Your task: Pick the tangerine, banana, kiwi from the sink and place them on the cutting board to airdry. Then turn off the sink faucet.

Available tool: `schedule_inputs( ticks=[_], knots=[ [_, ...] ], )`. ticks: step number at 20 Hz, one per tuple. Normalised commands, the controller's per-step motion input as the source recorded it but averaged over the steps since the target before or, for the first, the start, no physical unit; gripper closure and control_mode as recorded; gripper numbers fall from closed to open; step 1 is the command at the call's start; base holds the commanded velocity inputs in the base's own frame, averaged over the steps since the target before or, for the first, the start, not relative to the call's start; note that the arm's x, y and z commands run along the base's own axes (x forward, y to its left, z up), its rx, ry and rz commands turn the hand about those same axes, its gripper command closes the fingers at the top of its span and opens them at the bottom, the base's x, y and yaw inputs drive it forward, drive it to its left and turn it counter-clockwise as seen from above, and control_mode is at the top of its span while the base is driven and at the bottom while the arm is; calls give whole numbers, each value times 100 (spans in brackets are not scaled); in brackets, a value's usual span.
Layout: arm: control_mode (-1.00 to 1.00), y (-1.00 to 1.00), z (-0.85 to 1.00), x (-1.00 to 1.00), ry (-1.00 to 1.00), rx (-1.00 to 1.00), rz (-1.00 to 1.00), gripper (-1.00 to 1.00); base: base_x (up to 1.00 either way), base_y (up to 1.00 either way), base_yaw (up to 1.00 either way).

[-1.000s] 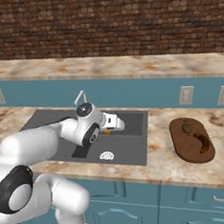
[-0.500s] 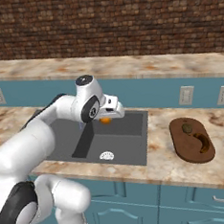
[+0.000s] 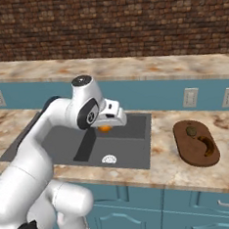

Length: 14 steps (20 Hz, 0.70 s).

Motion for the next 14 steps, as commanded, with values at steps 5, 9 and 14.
schedule_inputs(
  ticks=[5, 9, 14],
  knots=[
    [-100, -9, -8, -49, -2, 0, 0, 100, 0, 0, 0],
    [-100, -47, -12, -21, -6, 0, -6, 100, 0, 0, 0],
    [-100, -56, -5, 2, -2, -1, -20, 100, 0, 0, 0]
  ],
)
